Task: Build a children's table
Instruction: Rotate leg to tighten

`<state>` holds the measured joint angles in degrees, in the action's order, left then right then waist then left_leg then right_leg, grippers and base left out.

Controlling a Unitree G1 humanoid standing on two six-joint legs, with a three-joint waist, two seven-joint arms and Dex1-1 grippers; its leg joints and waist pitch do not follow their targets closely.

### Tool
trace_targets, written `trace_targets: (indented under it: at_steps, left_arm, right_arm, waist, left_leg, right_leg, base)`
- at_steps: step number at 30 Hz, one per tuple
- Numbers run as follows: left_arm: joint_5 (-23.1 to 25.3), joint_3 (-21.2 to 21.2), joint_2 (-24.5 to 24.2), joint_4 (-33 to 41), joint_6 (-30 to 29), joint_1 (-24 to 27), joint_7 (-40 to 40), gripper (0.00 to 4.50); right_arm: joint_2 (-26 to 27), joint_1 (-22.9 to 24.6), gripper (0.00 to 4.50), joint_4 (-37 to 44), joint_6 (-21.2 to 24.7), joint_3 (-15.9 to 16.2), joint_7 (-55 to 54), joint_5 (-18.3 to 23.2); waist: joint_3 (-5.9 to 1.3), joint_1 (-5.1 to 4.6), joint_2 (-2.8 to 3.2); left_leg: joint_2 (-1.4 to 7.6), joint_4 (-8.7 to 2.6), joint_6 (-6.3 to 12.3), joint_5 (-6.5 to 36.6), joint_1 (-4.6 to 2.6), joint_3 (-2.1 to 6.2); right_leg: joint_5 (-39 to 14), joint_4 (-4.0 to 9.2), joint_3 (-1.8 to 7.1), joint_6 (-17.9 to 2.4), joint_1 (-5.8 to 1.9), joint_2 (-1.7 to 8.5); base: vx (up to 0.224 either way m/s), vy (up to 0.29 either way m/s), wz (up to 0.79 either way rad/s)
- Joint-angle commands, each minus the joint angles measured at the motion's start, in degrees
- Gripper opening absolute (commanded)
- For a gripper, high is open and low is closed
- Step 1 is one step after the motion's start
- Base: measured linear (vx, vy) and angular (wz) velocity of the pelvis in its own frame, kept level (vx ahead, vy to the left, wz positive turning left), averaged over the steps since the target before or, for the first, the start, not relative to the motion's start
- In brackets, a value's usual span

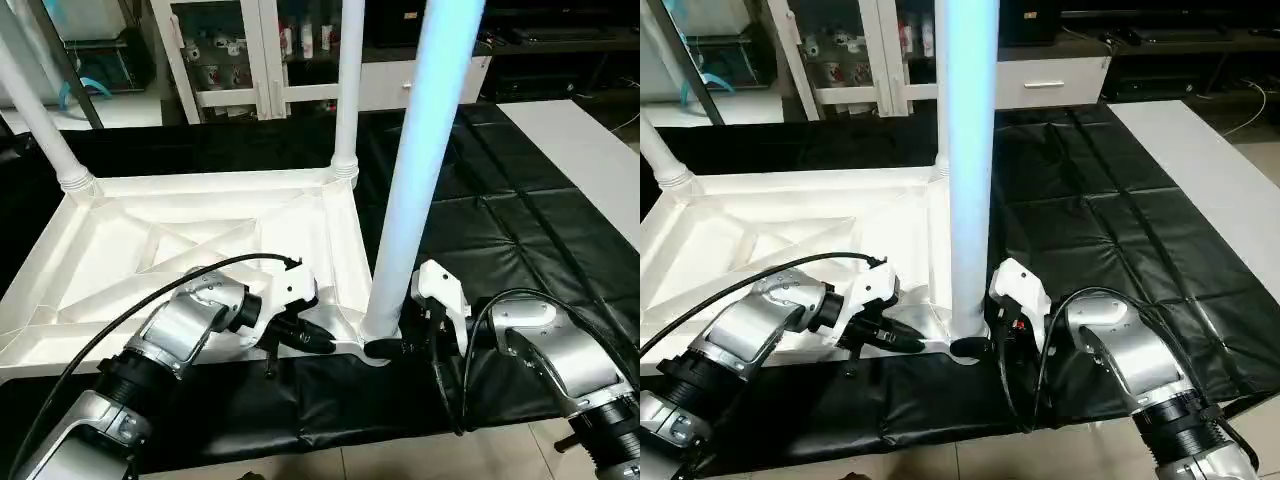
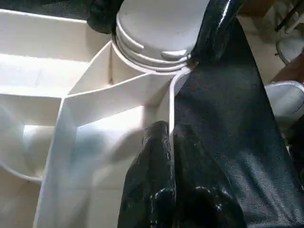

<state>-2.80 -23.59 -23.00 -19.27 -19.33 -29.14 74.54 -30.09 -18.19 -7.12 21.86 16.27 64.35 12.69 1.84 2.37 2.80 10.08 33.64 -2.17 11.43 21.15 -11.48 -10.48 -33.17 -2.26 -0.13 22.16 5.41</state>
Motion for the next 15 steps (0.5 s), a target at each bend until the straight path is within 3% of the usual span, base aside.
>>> trace_targets:
  at_steps: [1,5,7,8,9,10,13,15]
  left_arm:
    - [-0.1,-2.3,0.1,0.9,-0.5,0.9,1.5,0.0]
    - [0.5,-1.4,1.9,-1.0,-0.3,0.2,-1.6,0.0]
    - [1.4,-0.1,4.9,-4.5,-0.2,-1.1,-7.0,0.0]
    - [1.4,-0.1,4.9,-4.5,-0.2,-1.1,-7.0,0.0]
    - [2.6,1.6,8.7,-9.6,0.5,-3.2,-14.2,0.0]
    - [2.7,2.0,9.7,-10.8,0.5,-3.8,-15.8,0.0]
    - [3.2,4.6,14.7,-17.0,0.4,-6.9,-25.5,0.0]
    - [3.2,5.4,15.9,-18.5,0.2,-7.7,-28.1,0.0]
  right_arm:
    - [0.1,-0.3,2.66,-0.8,-0.1,0.7,-0.4,-1.0]
    - [4.9,-1.3,2.65,-3.9,-1.0,-1.2,-7.9,-2.0]
    - [10.2,-2.3,2.65,-7.0,-1.4,-3.2,-16.4,-2.9]
    - [10.2,-2.3,2.65,-7.0,-1.4,-3.2,-16.4,-2.9]
    - [15.7,-3.0,2.65,-9.6,-2.2,-4.8,-24.3,-3.3]
    - [17.0,-3.3,2.65,-10.4,-2.3,-5.2,-26.2,-3.4]
    - [23.3,-5.9,2.65,-16.2,-3.8,-7.3,-37.5,-4.7]
    - [24.8,-6.9,2.65,-18.1,-4.4,-8.1,-40.6,-4.8]
  waist:
    - [-3.04,-0.18,-0.47]
    - [-2.73,-0.62,-0.34]
    - [-2.55,-1.18,-0.73]
    - [-2.41,-1.32,-0.62]
    - [-2.39,-1.65,-0.71]
    - [-2.34,-1.99,-0.67]
    - [-2.49,-2.77,-0.5]
    - [-2.53,-3.27,-0.43]
  left_leg:
    - [3.08,-3.98,3.58,9.1,-0.98,1.23]
    - [2.95,-4.19,2.65,11.6,-0.95,1.19]
    - [2.86,-4.59,0.53,15.7,-0.93,1.51]
    - [2.8,-4.65,0.0,16.6,-1.06,1.54]
    - [2.72,-4.71,-0.92,18.1,-1.16,1.69]
    - [2.61,-4.72,-1.81,19.9,-1.41,1.77]
    - [2.5,-4.95,-2.28,20.5,-1.11,2.17]
    - [2.37,-4.88,-2.29,21.1,-1.21,2.05]
  right_leg:
    - [-6.0,2.68,1.64,-14.9,-2.09,2.64]
    - [-9.3,3.1,1.65,-14.7,-1.76,2.66]
    - [-16.0,3.58,1.62,-12.7,-1.78,2.73]
    - [-17.7,3.78,1.64,-12.3,-1.54,2.69]
    - [-20.0,3.99,1.6,-11.4,-1.44,2.69]
    - [-22.3,4.29,1.62,-10.7,-1.07,2.7]
    - [-22.5,4.36,1.45,-9.6,-1.37,2.72]
    - [-21.7,4.55,1.46,-9.9,-1.0,2.65]
  base:
    - [0.0,0.0,0.0]
    - [0.0,0.0,0.0]
    - [0.0,0.0,0.0]
    - [0.0,0.0,0.0]
    - [0.0,0.0,0.0]
    - [0.0,0.0,0.0]
    - [0.0,0.0,0.0]
    - [0.0,0.0,0.0]
